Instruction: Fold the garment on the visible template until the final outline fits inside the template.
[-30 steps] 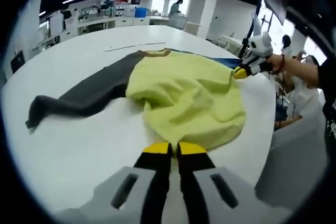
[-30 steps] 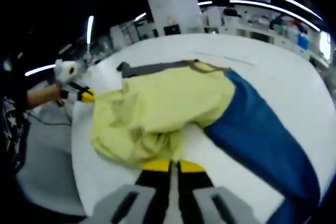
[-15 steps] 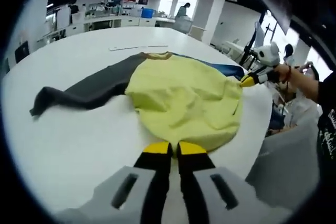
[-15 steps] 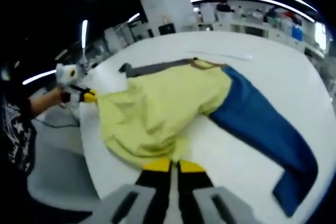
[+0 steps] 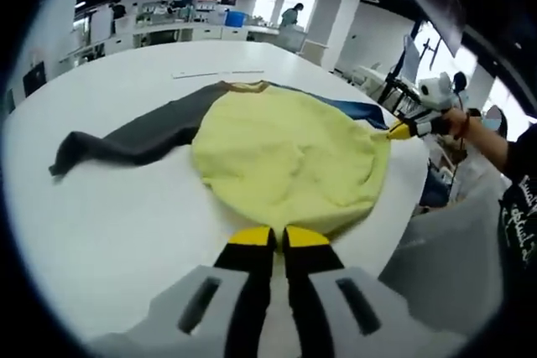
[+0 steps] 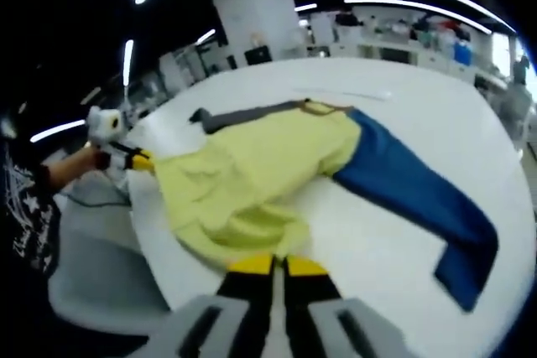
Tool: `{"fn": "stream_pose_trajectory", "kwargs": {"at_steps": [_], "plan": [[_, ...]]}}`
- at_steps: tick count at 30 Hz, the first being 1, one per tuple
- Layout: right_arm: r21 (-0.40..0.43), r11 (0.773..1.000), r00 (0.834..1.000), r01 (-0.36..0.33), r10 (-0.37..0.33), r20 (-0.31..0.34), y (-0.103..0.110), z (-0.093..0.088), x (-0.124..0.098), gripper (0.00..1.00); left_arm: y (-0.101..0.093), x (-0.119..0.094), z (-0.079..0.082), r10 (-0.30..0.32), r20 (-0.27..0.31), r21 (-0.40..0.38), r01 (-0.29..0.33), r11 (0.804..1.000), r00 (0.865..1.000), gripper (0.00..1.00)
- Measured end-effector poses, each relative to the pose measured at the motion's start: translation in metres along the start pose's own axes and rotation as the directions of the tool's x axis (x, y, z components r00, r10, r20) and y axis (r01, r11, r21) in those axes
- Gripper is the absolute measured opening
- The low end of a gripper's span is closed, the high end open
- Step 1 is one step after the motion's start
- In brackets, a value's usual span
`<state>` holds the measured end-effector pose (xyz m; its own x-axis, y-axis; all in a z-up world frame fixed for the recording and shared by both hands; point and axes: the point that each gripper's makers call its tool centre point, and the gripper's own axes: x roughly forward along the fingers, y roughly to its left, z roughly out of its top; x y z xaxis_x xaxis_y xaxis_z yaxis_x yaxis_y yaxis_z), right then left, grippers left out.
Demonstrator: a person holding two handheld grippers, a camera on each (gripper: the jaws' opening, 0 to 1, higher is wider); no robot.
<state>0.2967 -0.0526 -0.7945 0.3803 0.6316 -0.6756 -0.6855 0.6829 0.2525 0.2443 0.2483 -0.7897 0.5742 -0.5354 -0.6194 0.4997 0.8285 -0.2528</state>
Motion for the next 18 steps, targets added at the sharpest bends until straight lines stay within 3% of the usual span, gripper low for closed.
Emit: {"fn": "stream_pose_trajectory", "kwargs": {"at_steps": [11,18], "plan": [[0.055,0.997,0.998,0.046,-0.049,0.036,0.006,-0.006,-0.021,0.00,-0.003,-0.010,-0.007,-0.007,-0.014,-0.020,0.007,1.000,1.000,0.01],[0.089,0.993,0.997,0.076,-0.077,0.010,0.017,-0.019,-0.029,0.00,-0.008,-0.015,-0.012,-0.005,-0.026,-0.048,0.004,0.999,1.000,0.01]]}}
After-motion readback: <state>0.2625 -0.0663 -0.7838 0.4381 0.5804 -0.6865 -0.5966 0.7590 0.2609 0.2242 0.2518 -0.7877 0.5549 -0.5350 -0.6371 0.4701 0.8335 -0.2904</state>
